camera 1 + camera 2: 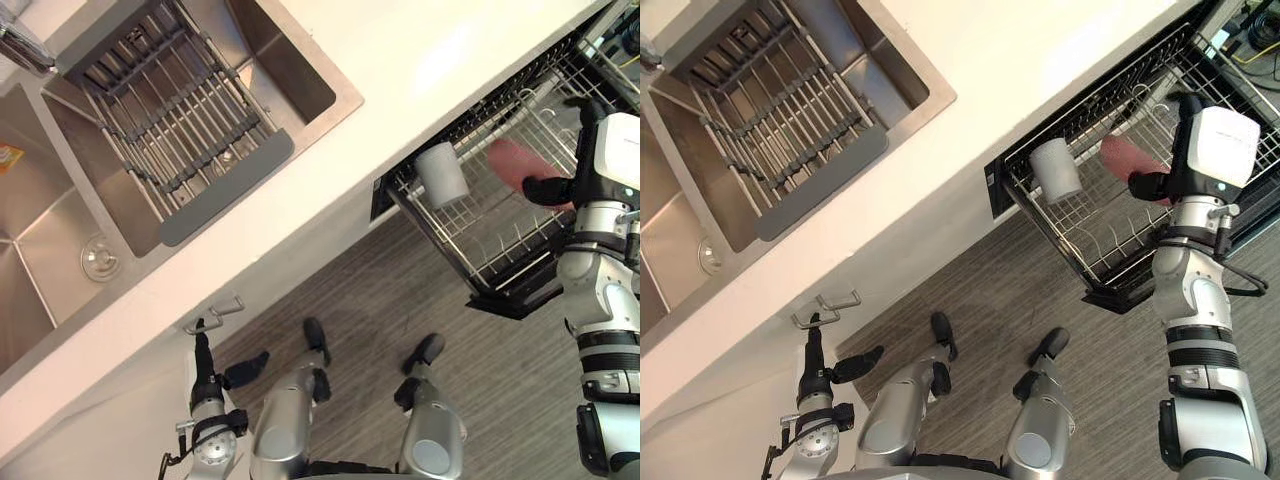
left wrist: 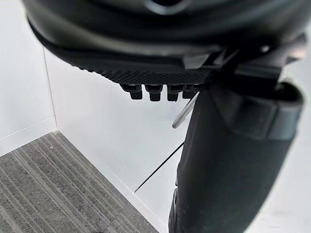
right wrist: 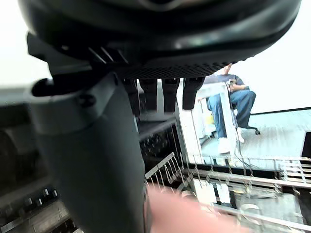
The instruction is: Walk over to the sink, pick up the cup, carry it to the dishwasher, place the cup inside the dishwasher, then close the dishwasher door
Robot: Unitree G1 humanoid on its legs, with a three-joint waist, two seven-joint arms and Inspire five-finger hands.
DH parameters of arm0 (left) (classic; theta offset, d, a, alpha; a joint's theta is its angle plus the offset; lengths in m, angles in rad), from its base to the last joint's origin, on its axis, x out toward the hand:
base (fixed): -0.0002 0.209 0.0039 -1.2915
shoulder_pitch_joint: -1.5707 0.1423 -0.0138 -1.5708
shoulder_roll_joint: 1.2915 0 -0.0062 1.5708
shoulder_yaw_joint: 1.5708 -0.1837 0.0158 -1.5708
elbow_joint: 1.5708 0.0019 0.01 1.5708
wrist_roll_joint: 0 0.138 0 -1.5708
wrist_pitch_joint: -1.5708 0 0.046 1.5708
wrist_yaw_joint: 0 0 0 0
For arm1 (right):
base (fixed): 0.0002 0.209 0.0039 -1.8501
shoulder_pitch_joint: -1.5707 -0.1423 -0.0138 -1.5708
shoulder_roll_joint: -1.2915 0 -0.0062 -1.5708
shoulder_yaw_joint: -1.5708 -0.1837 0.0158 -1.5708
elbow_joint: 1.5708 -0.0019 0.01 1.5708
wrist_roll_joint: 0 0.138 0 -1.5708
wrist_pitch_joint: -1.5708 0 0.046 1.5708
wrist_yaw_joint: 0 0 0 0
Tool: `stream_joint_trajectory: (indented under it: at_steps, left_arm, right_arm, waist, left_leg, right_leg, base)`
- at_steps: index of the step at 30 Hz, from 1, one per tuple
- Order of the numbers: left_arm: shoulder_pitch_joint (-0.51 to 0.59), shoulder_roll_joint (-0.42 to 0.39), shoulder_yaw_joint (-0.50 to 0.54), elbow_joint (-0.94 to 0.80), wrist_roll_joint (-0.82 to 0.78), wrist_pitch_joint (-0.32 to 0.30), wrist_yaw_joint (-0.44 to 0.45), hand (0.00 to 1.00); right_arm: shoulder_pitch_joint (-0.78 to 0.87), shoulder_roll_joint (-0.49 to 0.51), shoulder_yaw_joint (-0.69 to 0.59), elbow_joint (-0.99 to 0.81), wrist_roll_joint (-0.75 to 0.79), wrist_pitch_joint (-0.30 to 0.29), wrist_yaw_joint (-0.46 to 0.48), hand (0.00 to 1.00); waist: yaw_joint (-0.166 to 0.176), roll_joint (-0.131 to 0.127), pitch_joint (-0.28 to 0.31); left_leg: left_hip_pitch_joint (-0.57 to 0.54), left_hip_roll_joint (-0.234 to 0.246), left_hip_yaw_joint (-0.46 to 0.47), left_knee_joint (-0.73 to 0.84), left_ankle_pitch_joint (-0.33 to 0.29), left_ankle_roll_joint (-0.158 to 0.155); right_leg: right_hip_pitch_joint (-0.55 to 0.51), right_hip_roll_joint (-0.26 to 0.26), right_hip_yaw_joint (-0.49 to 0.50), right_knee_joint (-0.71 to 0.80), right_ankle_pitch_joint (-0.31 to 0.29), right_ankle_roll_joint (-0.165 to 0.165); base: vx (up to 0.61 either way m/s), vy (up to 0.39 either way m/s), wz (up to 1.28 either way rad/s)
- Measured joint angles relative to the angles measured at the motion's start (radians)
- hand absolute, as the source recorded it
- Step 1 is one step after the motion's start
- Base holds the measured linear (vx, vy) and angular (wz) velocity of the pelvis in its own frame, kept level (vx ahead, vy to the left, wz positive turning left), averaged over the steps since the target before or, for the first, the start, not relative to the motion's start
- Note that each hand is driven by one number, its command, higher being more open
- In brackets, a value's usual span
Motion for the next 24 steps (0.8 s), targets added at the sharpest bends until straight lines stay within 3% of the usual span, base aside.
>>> stream_joint_trajectory:
  at_steps: [4, 8, 13, 18, 24]
  left_arm:
    - [0.013, 0.000, 0.004, 0.007, 0.000, 0.005, -0.001, 1.00]
    - [0.041, 0.001, 0.022, 0.019, 0.002, 0.018, -0.011, 1.00]
    - [0.050, 0.000, 0.042, 0.070, 0.023, 0.026, -0.018, 1.00]
    - [0.064, 0.004, 0.055, 0.092, 0.032, 0.026, -0.033, 1.00]
    - [0.079, 0.016, 0.052, 0.118, 0.032, 0.021, -0.027, 1.00]
  right_arm:
    - [0.045, 0.005, -0.010, -0.050, -0.020, -0.019, 0.013, 1.00]
    - [0.120, 0.047, -0.030, -0.093, -0.041, -0.054, 0.029, 1.00]
    - [0.159, 0.066, -0.083, -0.099, 0.004, -0.048, 0.023, 1.00]
    - [0.160, 0.065, -0.177, -0.071, 0.120, -0.032, -0.029, 1.00]
    - [0.153, 0.024, -0.269, 0.072, 0.395, -0.034, -0.141, 1.00]
  waist:
    - [-0.013, -0.003, -0.002]
    - [-0.027, -0.021, -0.018]
    - [-0.041, -0.035, -0.060]
    - [-0.054, -0.042, -0.094]
    - [-0.071, -0.042, -0.118]
  left_leg:
    - [0.049, -0.008, 0.001, -0.061, 0.028, -0.001]
    - [0.106, -0.009, 0.005, -0.095, 0.035, -0.007]
    - [0.135, -0.011, 0.003, -0.102, 0.034, -0.009]
    - [0.160, -0.010, 0.008, -0.103, 0.033, -0.011]
    - [0.151, -0.010, 0.037, -0.109, 0.029, -0.017]
  right_leg:
    - [0.021, -0.002, -0.001, 0.007, -0.009, 0.006]
    - [0.057, -0.002, 0.002, 0.017, -0.025, 0.012]
    - [0.085, -0.002, 0.009, 0.018, -0.031, 0.017]
    - [0.106, -0.001, 0.015, 0.017, -0.036, 0.024]
    - [0.070, -0.001, 0.055, 0.019, -0.035, 0.026]
  base:
    - [0.02, 0.015, 0.00]
    - [0.07, 0.004, -0.02]
    - [0.05, -0.001, 0.02]
    - [-0.01, -0.008, -0.03]
    - [-0.03, -0.013, -0.14]
